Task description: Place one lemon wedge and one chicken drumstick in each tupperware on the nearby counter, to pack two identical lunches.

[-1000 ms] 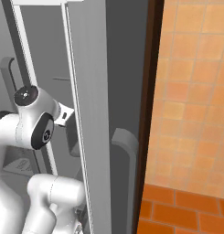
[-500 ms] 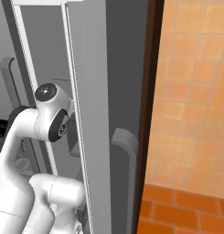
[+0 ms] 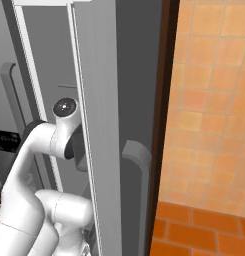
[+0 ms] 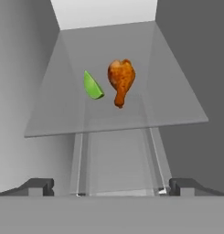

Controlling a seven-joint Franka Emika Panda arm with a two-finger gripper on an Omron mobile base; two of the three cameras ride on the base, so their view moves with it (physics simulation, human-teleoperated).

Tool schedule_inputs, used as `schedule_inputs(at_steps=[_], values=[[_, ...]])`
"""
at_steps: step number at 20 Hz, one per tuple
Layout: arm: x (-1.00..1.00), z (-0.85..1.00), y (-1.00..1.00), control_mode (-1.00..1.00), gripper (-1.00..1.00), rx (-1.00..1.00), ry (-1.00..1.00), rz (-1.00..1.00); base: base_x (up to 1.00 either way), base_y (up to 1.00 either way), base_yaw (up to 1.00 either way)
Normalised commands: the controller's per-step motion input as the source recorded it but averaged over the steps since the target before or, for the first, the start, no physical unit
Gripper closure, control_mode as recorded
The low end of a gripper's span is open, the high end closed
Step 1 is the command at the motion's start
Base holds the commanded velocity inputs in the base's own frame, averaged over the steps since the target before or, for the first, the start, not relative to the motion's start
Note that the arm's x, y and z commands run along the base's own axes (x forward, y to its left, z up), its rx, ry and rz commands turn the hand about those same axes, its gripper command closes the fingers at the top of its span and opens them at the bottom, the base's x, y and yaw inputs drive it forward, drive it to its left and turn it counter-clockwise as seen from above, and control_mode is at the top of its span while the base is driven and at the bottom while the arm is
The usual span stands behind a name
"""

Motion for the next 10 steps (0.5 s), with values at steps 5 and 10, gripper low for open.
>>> schedule_inputs(at_steps=[5,10], values=[[0.37,-0.23,-0.20,-1.00,-1.00,0.00,0.05,0.00,0.00,0.00,0.00],[0.49,-0.22,-0.14,-1.00,-1.00,0.00,0.06,0.00,0.00,0.00,0.00]])
